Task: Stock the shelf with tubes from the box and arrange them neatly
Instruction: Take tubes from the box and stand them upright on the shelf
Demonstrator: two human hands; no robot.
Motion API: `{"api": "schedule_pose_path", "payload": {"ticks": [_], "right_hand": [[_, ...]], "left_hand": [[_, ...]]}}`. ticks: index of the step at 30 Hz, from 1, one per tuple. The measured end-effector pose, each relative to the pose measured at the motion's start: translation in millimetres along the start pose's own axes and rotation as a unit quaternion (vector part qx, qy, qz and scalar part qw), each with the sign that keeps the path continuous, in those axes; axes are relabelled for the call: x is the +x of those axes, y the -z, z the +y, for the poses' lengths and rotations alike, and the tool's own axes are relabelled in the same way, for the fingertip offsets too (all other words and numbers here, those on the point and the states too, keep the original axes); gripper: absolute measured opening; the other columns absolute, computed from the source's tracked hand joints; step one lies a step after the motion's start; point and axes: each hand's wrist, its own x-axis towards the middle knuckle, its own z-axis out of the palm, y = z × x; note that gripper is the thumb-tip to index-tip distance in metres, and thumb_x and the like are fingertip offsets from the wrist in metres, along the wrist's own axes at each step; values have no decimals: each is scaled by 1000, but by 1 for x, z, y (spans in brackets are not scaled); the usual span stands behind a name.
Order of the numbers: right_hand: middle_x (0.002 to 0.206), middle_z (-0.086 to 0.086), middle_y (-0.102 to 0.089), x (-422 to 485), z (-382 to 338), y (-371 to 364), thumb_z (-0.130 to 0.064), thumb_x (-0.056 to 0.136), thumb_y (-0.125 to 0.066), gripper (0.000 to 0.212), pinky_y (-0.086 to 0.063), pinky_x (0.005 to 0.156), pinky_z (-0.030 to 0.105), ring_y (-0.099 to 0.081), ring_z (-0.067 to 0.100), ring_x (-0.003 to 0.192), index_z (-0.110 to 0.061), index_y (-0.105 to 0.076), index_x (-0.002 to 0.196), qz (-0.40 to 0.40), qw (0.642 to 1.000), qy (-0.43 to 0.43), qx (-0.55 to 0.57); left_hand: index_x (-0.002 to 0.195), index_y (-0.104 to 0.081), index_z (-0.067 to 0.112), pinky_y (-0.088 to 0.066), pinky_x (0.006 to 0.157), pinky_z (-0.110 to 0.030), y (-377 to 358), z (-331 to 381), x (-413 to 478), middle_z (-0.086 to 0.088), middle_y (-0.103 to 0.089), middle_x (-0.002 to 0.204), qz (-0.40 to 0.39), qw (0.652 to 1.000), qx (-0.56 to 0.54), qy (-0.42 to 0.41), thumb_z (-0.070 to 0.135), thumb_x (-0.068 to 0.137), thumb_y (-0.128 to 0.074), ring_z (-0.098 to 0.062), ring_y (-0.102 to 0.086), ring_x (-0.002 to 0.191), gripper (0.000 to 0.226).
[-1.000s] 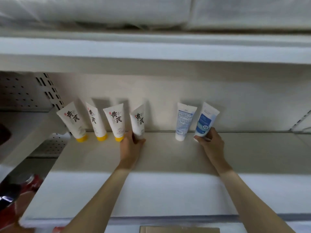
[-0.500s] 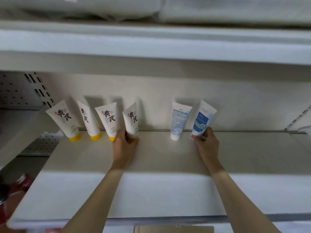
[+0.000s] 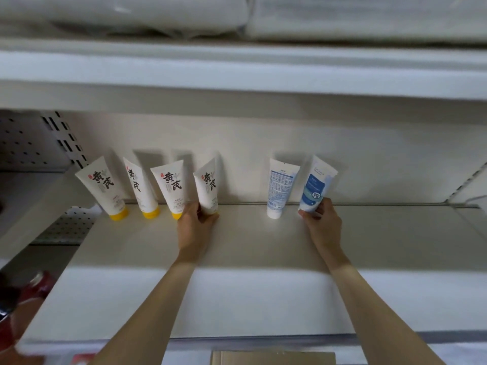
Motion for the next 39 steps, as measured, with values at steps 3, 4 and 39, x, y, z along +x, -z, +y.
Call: {"api": "schedule_pose_path", "payload": {"ticks": [3, 4, 39], "right_hand": [[87, -4, -64, 0, -1, -1, -11, 74, -76, 33, -37, 60, -2, -60, 12, 77, -9, -57, 101, 4, 1000, -5, 2], [87, -4, -64, 0, -1, -1, -10, 74, -76, 33, -37, 60, -1, -60, 12, 77, -9, -57, 101, 5, 1000, -7, 3], [114, 4, -60, -319, 90, 89, -10, 77, -75, 40, -51, 80, 22, -62, 15, 92, -28, -54, 106, -334, 914, -213, 82]], "left_hand": [[91, -58, 7, -46, 74, -31, 1, 2, -1, 2, -63, 86, 1, 1000, -5, 3, 15, 74, -76, -21, -59, 82, 26], [93, -59, 8, -46, 74, -31, 1, 3, -1, 3, -62, 86, 2, 1000, -6, 1, 15, 74, -76, -20, -59, 82, 27], [115, -57, 31, -45, 84, -16, 71, -75, -368, 17, -61, 108, -92, 975, -16, 201, 20, 82, -70, -10, -61, 103, 37]]}}
